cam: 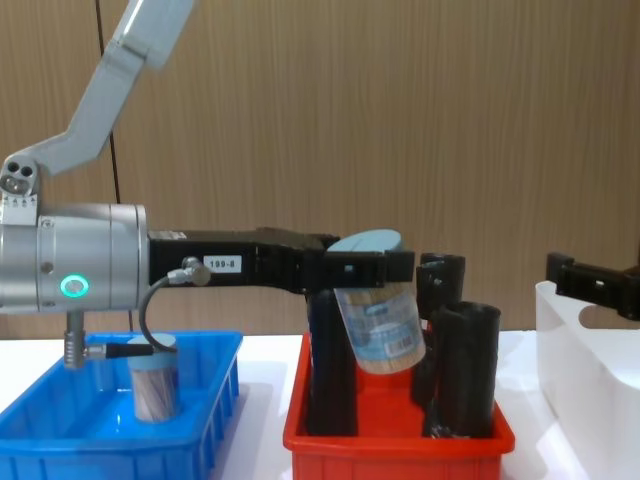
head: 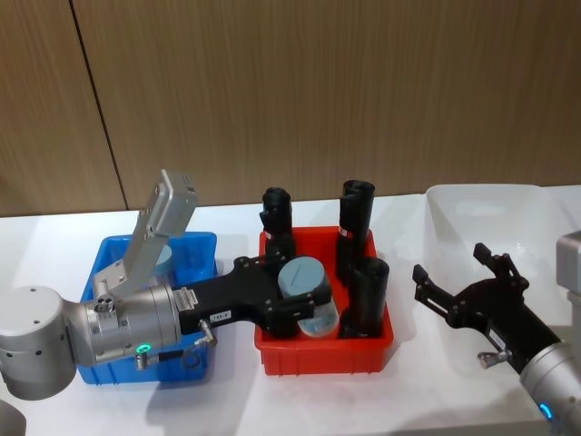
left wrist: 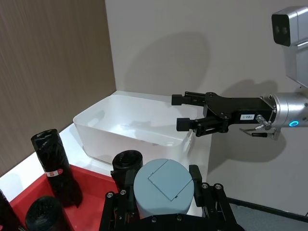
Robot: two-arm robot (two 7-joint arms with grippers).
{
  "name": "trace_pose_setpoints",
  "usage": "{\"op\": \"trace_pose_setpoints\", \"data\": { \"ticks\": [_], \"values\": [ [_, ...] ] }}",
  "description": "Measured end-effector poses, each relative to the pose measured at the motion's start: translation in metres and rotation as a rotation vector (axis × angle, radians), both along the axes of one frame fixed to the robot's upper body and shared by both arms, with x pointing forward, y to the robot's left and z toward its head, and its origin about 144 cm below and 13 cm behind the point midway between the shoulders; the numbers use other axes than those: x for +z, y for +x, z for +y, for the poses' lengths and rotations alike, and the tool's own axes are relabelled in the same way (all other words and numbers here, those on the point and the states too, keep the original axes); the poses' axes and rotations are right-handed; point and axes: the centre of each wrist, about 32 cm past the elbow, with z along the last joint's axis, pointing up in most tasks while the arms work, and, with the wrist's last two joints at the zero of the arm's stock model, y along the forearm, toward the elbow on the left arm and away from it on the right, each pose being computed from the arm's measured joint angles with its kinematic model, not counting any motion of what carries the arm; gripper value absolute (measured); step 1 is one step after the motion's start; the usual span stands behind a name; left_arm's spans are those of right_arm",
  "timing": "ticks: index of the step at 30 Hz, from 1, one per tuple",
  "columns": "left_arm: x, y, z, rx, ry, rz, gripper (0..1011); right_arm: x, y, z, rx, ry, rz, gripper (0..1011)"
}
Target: Pick the cotton swabs from the blue box and place them into the white box.
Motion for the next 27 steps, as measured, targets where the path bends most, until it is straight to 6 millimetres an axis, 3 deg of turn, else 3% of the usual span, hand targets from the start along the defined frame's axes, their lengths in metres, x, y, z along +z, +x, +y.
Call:
{"op": "trace_pose_setpoints", "data": {
  "ticks": [12, 27],
  "values": [
    [0.001, -0.001, 0.0, -0.011, 0.008, -0.008, 671, 0.003, 0.0, -0.004, 0.032, -0.005, 0.001, 1002],
    [0.001, -0.001, 0.0, -0.016, 0.011, -0.01, 671, 0.015, 0.007, -0.021, 0.196, -0.032, 0.038, 1002]
  ]
}}
